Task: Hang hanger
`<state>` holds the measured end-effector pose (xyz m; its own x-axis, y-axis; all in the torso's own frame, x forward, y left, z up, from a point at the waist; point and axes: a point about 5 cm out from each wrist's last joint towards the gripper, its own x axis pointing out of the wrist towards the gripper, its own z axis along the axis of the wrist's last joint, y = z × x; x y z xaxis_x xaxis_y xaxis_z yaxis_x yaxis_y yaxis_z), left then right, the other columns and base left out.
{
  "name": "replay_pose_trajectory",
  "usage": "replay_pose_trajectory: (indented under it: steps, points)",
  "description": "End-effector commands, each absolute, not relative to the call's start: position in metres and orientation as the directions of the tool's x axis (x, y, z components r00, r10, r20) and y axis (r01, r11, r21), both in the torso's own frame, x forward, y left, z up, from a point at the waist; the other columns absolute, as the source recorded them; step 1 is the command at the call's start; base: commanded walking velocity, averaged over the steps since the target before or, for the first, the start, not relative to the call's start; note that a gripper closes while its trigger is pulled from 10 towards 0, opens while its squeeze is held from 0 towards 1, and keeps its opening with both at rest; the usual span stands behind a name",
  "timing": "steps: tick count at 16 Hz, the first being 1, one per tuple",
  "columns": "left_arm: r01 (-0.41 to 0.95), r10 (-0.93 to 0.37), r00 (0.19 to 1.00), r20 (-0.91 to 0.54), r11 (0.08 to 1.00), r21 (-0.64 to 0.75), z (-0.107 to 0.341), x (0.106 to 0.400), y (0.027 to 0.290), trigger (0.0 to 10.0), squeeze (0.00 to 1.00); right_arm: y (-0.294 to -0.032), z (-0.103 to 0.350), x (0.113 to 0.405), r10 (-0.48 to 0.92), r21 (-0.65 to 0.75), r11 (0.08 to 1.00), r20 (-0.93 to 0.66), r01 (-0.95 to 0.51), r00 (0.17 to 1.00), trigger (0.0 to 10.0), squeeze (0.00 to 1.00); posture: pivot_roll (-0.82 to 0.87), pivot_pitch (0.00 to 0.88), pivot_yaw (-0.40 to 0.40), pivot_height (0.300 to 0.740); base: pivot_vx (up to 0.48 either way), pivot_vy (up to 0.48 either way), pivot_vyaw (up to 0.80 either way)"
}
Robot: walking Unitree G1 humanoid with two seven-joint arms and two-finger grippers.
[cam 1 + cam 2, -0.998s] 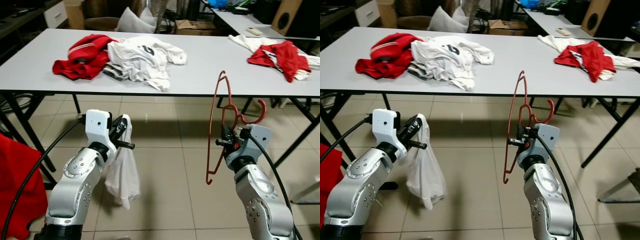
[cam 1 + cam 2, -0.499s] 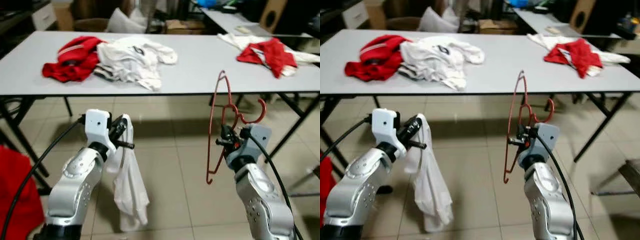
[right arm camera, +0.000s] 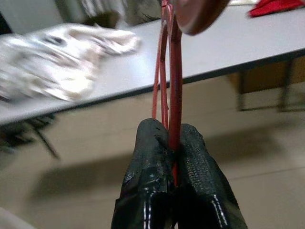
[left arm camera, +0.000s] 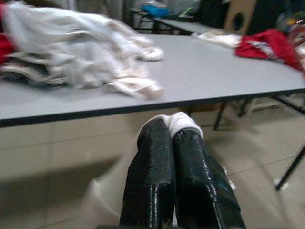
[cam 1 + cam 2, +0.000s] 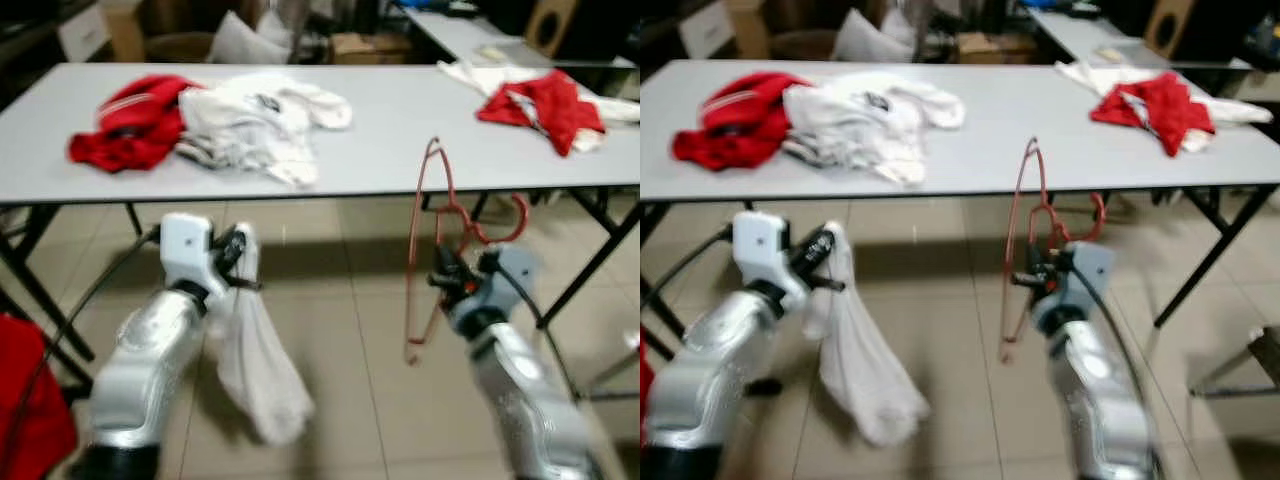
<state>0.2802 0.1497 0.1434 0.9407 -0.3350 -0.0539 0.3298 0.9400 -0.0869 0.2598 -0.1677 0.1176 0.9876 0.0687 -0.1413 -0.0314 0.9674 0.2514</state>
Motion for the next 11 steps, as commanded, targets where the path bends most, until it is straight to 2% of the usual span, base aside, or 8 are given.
replay_pose_trajectory:
  steps: [1, 5, 9, 11]
  points:
    - [0.324, -0.326, 0.945, -0.030, 0.944, -0.056, 0.150, 0.281, 0.154, 10.0, 0.00, -0.162, 0.125, 0.263, 0.110, 0.221, 0.972, -0.117, -0.082, 0.987, 10.0, 0.00, -0.09, 0.000, -0.022, 0.727, 0.307, 0.000, 0.00]
    - [0.317, -0.318, 0.948, -0.013, 0.948, -0.035, 0.157, 0.289, 0.160, 10.0, 0.00, -0.157, 0.142, 0.270, 0.273, 0.056, 0.962, -0.094, -0.269, 0.957, 10.0, 0.00, -0.10, 0.000, -0.015, 0.727, 0.308, 0.000, 0.00]
    - [0.326, -0.325, 0.945, 0.034, 0.945, -0.008, 0.173, 0.299, 0.161, 10.0, 0.00, -0.156, 0.157, 0.266, 0.453, -0.024, 0.889, -0.101, -0.458, 0.886, 10.0, 0.00, -0.10, 0.000, -0.016, 0.727, 0.306, 0.000, 0.00]
    - [0.337, -0.336, 0.940, 0.061, 0.942, 0.007, 0.183, 0.309, 0.161, 10.0, 0.00, -0.165, 0.165, 0.261, 0.531, -0.115, 0.831, -0.126, -0.544, 0.838, 10.0, 0.00, -0.11, 0.000, -0.016, 0.727, 0.309, 0.000, 0.00]
